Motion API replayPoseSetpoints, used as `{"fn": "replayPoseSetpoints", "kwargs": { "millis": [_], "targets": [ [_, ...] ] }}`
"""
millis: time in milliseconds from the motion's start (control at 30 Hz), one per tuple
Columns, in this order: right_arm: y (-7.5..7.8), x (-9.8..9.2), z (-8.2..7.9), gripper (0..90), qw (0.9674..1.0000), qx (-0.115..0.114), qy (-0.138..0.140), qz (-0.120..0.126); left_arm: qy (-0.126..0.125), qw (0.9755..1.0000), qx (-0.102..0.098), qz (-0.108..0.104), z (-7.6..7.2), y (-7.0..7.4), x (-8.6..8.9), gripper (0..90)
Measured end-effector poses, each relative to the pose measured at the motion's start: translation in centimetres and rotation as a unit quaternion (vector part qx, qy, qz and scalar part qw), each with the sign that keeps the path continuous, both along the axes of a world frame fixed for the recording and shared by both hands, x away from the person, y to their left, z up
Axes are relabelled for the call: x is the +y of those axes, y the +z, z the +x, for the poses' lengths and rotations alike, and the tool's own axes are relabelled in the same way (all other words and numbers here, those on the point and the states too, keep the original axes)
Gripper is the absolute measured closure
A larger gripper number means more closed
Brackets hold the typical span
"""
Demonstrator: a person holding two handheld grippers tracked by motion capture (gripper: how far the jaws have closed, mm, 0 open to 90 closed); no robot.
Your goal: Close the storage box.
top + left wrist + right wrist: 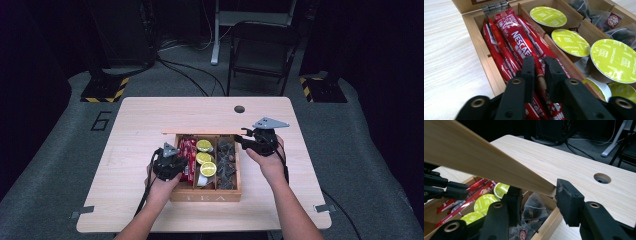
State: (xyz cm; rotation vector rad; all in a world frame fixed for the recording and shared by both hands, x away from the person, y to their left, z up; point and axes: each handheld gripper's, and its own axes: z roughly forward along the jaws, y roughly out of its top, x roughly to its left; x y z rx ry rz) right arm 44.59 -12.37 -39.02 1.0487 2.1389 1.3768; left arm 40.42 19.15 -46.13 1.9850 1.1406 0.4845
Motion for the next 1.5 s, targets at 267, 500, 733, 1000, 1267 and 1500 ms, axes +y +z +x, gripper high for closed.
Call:
{"fn": "replayPoseSetpoints", "kwargs": {
  "millis": [267, 500, 733, 1000, 1267, 1500],
  "targets": [
    [0.0, -0.1, 0.0, 56.6, 1.0000, -0.001, 0.003, 0.000, 0.018, 0.9995, -0.008, -0.024, -0.2, 0.4, 0.1, 86.5],
    [0.0, -0.1, 0.1, 56.5, 1.0000, 0.000, 0.003, 0.002, 0.017, 0.9992, -0.012, -0.033, -0.5, 1.2, 0.7, 86.7],
    [0.0, -0.1, 0.2, 56.5, 1.0000, -0.001, 0.002, 0.005, 0.006, 0.9996, -0.020, -0.021, -1.3, 1.9, 1.2, 86.7],
    [0.0, -0.1, 0.4, 56.4, 1.0000, -0.001, 0.002, 0.009, -0.003, 0.9997, -0.021, -0.015, -2.2, 2.6, 2.5, 86.7],
    [0.0, -0.1, 0.2, 56.4, 1.0000, -0.001, 0.002, 0.005, 0.008, 0.9995, -0.020, -0.025, -2.8, 3.0, 5.4, 86.7],
    [0.0, -0.1, 0.1, 56.4, 1.0000, -0.002, 0.003, 0.000, 0.031, 0.9983, -0.016, -0.047, -3.0, 2.9, 8.4, 86.5]
  ]
}}
